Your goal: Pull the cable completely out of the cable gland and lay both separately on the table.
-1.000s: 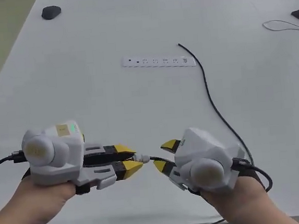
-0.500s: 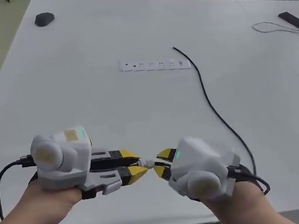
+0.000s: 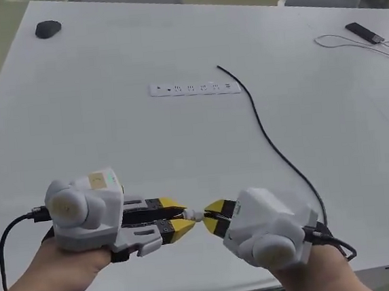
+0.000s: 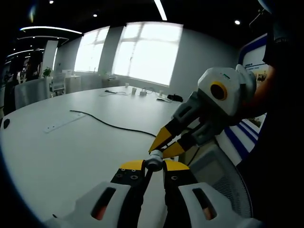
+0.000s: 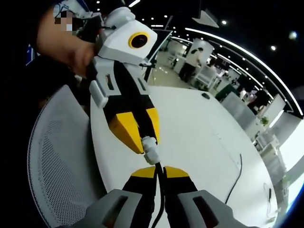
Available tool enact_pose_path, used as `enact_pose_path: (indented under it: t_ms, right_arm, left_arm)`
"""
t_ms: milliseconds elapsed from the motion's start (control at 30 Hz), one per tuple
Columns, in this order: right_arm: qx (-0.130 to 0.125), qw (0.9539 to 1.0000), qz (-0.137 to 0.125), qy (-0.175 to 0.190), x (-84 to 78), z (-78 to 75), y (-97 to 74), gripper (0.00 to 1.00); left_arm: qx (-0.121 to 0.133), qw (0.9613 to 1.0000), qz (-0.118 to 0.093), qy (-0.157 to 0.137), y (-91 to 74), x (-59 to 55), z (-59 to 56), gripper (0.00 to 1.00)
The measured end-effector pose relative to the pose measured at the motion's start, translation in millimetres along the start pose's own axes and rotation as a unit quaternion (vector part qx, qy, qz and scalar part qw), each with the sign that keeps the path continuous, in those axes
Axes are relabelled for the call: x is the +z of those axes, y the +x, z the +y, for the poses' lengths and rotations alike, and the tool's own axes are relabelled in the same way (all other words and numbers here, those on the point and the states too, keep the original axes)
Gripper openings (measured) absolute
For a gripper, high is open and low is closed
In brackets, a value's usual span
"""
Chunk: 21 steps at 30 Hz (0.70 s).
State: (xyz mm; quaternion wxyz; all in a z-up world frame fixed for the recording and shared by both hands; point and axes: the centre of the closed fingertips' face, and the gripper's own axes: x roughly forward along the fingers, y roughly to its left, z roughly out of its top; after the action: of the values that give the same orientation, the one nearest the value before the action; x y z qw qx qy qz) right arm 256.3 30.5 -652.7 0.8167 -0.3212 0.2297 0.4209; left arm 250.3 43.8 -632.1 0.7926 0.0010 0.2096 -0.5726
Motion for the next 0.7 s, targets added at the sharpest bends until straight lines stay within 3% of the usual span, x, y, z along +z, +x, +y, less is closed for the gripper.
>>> enact_pose_path:
  t_ms: [133, 333, 467, 700]
  right_arm:
    - [-0.004, 0.9999, 0.001, 0.010, -1.7, -1.4, 1.2, 0.00]
    - [-0.014, 0.9991, 0.002, 0.040, -11.9, -8.9, 1.1, 0.00]
    - [-0.024, 0.9913, -0.013, 0.129, -22.4, -17.6, 1.3, 0.00]
    - [-0.041, 0.9831, -0.006, 0.178, -42.9, -25.2, 3.7, 0.00]
  left_arm:
    - [0.004, 0.9999, 0.003, 0.014, -1.4, 0.3, 1.8, 0.15]
    - [0.008, 0.9999, -0.001, 0.011, -5.7, 0.8, 5.1, 0.15]
    - [0.010, 0.9999, -0.004, 0.010, -7.3, 1.6, 5.9, 0.15]
    - [0.012, 0.9999, -0.007, 0.003, -8.2, 1.9, 8.5, 0.15]
